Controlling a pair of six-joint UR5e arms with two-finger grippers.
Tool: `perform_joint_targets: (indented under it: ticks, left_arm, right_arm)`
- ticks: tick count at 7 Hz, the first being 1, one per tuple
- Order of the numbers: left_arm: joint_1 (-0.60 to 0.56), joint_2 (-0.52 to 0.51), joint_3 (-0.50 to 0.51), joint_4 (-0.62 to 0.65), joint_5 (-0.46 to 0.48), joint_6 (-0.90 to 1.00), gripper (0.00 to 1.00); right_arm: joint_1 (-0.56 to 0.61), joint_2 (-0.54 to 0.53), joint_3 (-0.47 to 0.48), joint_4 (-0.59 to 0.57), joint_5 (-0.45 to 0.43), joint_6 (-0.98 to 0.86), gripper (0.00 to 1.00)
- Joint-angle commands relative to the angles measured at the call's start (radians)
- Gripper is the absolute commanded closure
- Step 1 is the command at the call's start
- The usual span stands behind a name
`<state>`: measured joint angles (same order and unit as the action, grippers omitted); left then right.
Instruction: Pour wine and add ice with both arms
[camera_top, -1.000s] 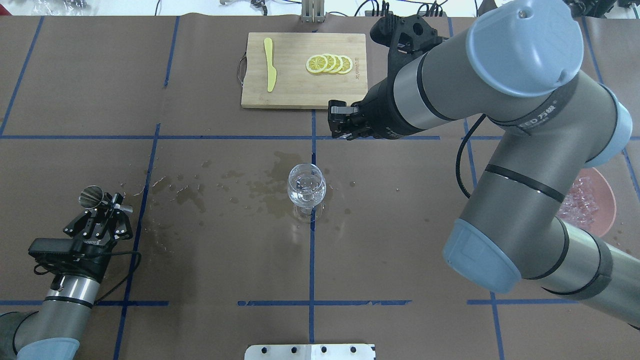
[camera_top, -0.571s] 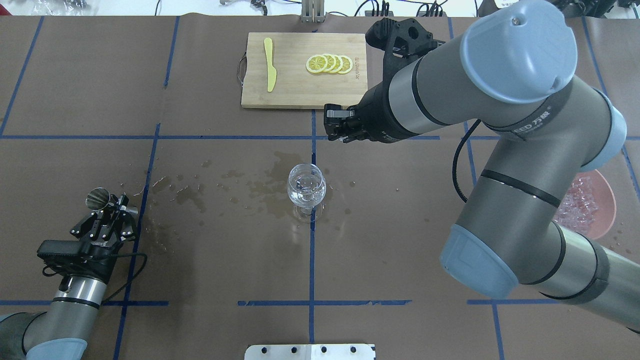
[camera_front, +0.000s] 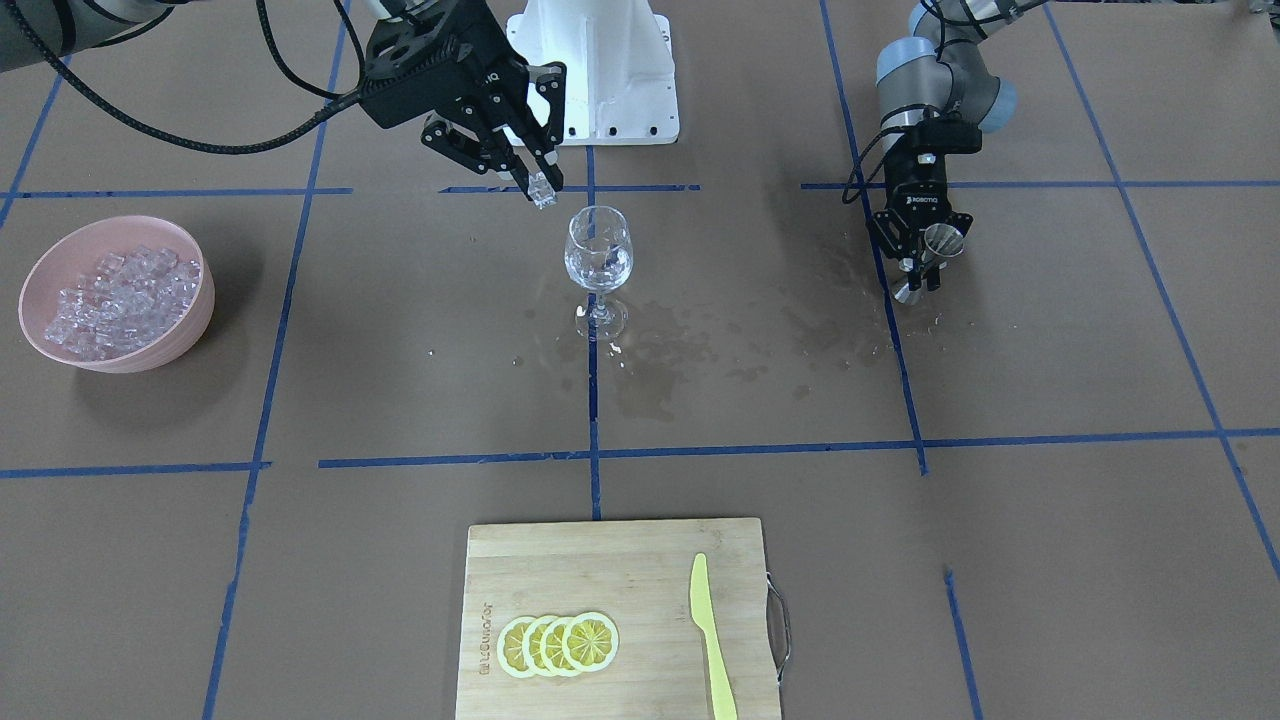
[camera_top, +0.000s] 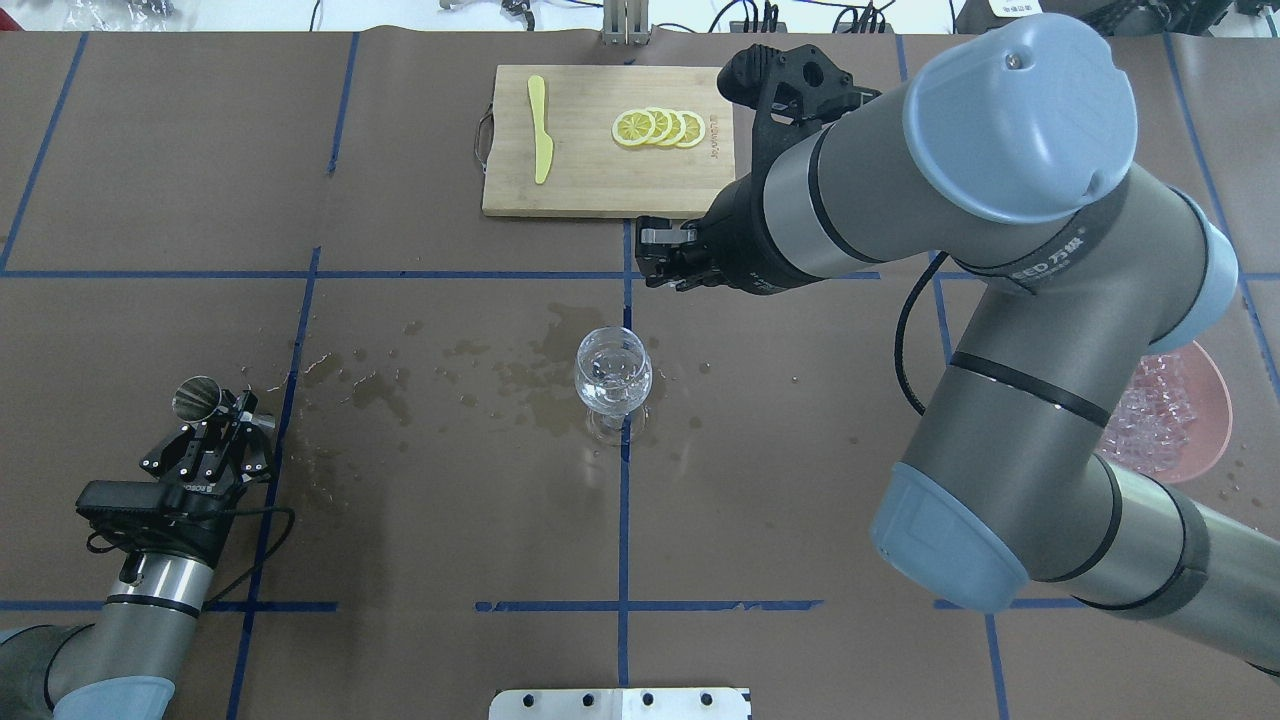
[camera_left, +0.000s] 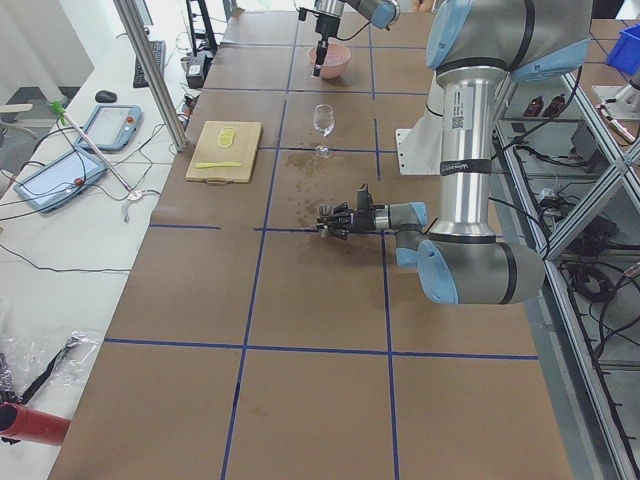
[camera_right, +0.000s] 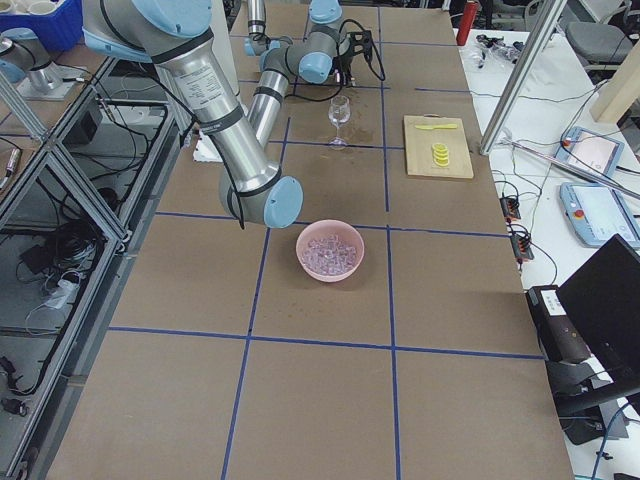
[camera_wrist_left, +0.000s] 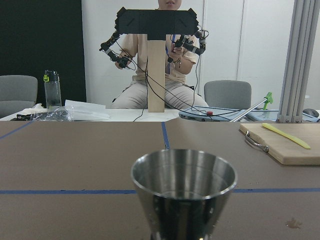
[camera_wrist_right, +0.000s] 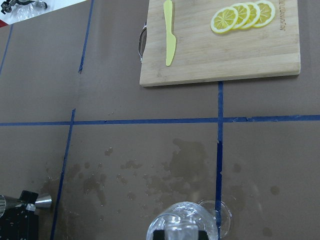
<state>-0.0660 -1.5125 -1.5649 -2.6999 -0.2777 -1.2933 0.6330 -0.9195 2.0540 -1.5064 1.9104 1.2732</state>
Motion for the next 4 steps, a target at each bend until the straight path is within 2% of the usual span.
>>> perform_joint_targets:
  ticks: [1, 3, 4]
  left_arm:
    - [0.000, 0.000, 0.011, 0.000, -0.001, 0.002, 0.76]
    - [0.000, 0.000, 0.009, 0.000, -0.003, 0.005, 0.52]
    - [0.000, 0.000, 0.009, 0.000, -0.003, 0.005, 0.48]
  right_arm:
    - [-0.009, 0.001, 0.000, 0.000, -0.001, 0.000, 1.00]
    - [-0.022, 0.002, 0.000, 0.000, -0.004, 0.000, 1.00]
    - [-0.039, 0.002, -0.001, 0.000, -0.022, -0.002, 1.00]
